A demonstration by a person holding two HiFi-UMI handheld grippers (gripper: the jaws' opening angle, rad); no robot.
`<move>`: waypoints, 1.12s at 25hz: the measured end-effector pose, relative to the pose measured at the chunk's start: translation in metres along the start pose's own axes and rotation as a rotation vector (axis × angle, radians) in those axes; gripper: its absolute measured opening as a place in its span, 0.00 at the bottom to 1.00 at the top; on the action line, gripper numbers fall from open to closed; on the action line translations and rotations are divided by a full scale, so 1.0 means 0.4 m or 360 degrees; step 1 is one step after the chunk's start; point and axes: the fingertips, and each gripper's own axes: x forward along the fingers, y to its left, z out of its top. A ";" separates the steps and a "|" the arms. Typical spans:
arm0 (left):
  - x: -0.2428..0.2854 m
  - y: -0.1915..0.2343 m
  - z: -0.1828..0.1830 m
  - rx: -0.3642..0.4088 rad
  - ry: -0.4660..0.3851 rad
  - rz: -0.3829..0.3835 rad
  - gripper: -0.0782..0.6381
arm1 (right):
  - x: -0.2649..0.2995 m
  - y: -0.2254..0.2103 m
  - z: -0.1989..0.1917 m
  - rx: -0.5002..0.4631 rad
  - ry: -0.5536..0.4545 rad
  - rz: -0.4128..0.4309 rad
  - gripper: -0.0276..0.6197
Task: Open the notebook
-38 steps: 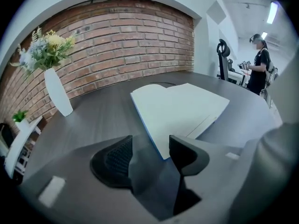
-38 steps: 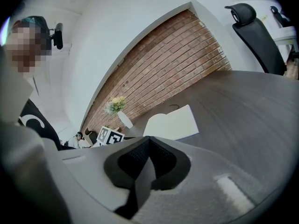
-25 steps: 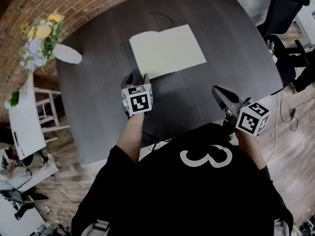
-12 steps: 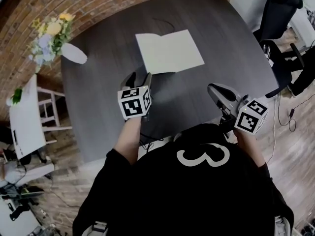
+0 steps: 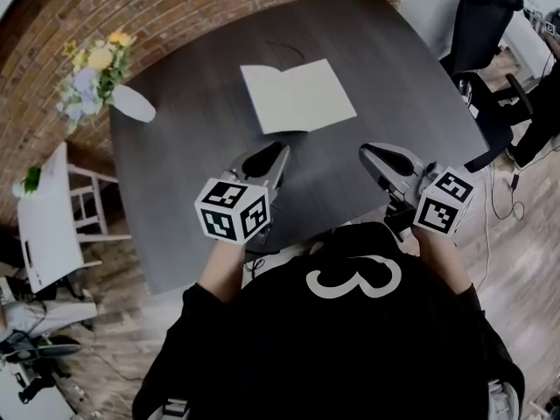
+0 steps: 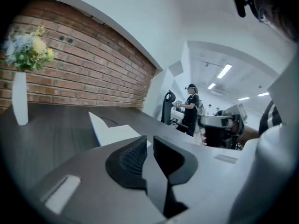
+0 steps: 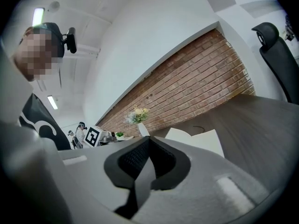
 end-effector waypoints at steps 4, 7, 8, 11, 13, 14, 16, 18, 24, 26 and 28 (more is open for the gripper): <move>-0.010 -0.093 0.017 -0.0096 -0.0032 -0.0197 0.13 | 0.005 0.014 -0.005 -0.0001 0.0027 0.0037 0.04; -0.021 -0.159 0.030 -0.0167 -0.0086 -0.0364 0.13 | 0.011 0.035 -0.013 -0.0020 0.0057 0.0081 0.04; -0.024 -0.173 0.036 -0.0160 -0.0103 -0.0394 0.13 | 0.014 0.042 -0.014 -0.0048 0.0067 0.0090 0.04; -0.030 -0.198 0.039 -0.0057 -0.0104 -0.0419 0.13 | 0.024 0.057 -0.018 -0.0120 0.0077 0.0101 0.04; -0.034 -0.206 0.034 0.0007 -0.0090 -0.0407 0.13 | 0.027 0.065 -0.017 -0.0119 0.0061 0.0114 0.04; -0.038 -0.209 0.033 0.0027 -0.0087 -0.0402 0.13 | 0.026 0.070 -0.017 -0.0119 0.0056 0.0118 0.04; -0.044 -0.216 0.035 0.0053 -0.0086 -0.0400 0.13 | 0.023 0.076 -0.016 -0.0139 0.0061 0.0118 0.04; -0.047 -0.218 0.038 0.0064 -0.0085 -0.0400 0.13 | 0.023 0.077 -0.016 -0.0151 0.0069 0.0112 0.04; -0.036 -0.212 0.035 0.0010 -0.0091 -0.0415 0.13 | 0.011 0.063 -0.032 -0.0114 0.0088 0.0062 0.04; -0.029 -0.214 0.038 0.0027 -0.0083 -0.0419 0.13 | 0.002 0.057 -0.028 -0.0111 0.0068 0.0044 0.04; -0.029 -0.224 0.041 0.0052 -0.0073 -0.0434 0.13 | -0.006 0.055 -0.028 -0.0094 0.0052 0.0029 0.04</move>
